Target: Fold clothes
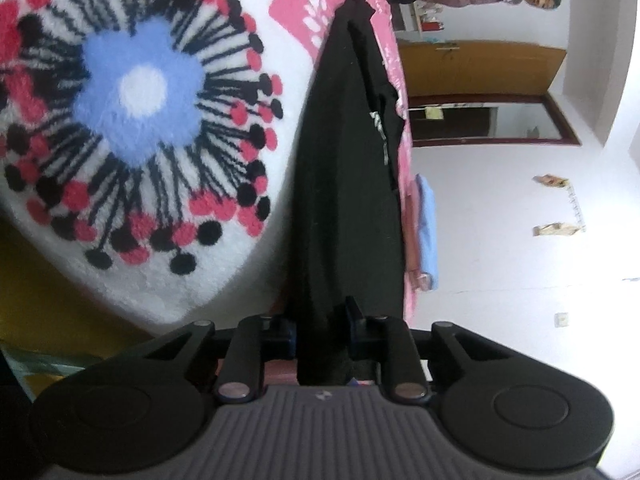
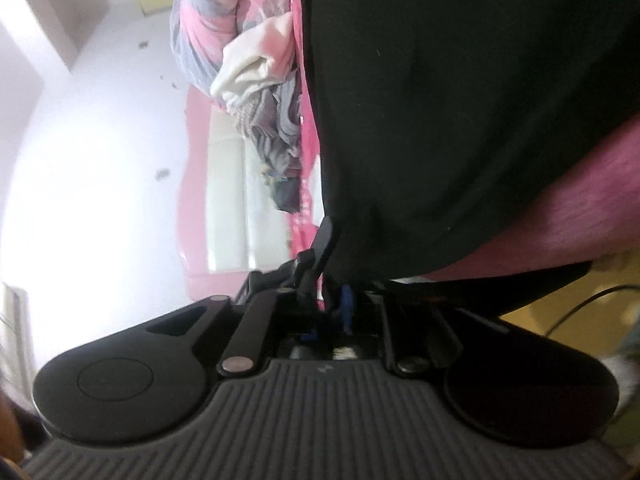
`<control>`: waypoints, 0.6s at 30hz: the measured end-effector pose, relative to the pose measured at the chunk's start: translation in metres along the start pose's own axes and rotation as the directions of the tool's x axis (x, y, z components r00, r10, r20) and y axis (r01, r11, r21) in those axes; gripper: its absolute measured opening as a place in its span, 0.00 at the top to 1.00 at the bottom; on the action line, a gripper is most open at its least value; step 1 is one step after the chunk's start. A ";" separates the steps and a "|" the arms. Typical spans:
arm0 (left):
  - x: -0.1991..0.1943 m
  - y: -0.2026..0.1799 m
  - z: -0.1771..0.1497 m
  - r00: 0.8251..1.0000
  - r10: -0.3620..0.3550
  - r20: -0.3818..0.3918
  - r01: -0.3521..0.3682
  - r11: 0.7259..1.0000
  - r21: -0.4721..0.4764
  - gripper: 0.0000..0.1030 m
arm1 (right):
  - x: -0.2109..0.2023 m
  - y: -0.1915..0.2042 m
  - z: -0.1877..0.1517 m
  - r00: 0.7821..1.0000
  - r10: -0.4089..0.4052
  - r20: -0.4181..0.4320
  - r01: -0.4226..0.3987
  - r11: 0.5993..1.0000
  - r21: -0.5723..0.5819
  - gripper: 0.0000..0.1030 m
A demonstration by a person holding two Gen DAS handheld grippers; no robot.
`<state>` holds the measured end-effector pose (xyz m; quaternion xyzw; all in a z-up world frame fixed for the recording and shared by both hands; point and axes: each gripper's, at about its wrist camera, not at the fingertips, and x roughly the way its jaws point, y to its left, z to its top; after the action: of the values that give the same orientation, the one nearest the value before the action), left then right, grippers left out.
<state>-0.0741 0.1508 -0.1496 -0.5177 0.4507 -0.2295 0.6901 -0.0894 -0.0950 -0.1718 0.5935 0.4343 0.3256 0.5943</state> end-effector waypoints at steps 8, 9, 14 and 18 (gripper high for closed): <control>0.006 -0.025 -0.003 0.989 0.145 0.011 -0.145 0.980 0.140 0.83 | -0.105 0.060 -0.001 0.973 -0.095 0.212 0.160 0.935 -0.317 0.69; 0.007 -0.027 -0.003 0.987 0.159 0.011 -0.159 0.975 0.153 0.83 | -0.129 0.069 0.001 0.951 -0.115 0.287 0.215 0.912 -0.348 0.69; 0.015 -0.036 -0.005 0.977 0.211 0.009 -0.208 0.959 0.192 0.83 | -0.243 0.092 0.027 0.685 -0.279 0.673 0.590 0.754 -0.288 0.68; 0.021 -0.043 -0.009 0.969 0.245 0.021 -0.244 0.946 0.214 0.83 | -0.285 0.076 0.056 0.575 -0.372 0.729 0.684 0.707 -0.179 0.67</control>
<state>-0.0652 0.1144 -0.1182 -0.3794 0.4859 -0.1910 0.7638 -0.1456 -0.3695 -0.0646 0.3520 0.2774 -0.0086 0.8939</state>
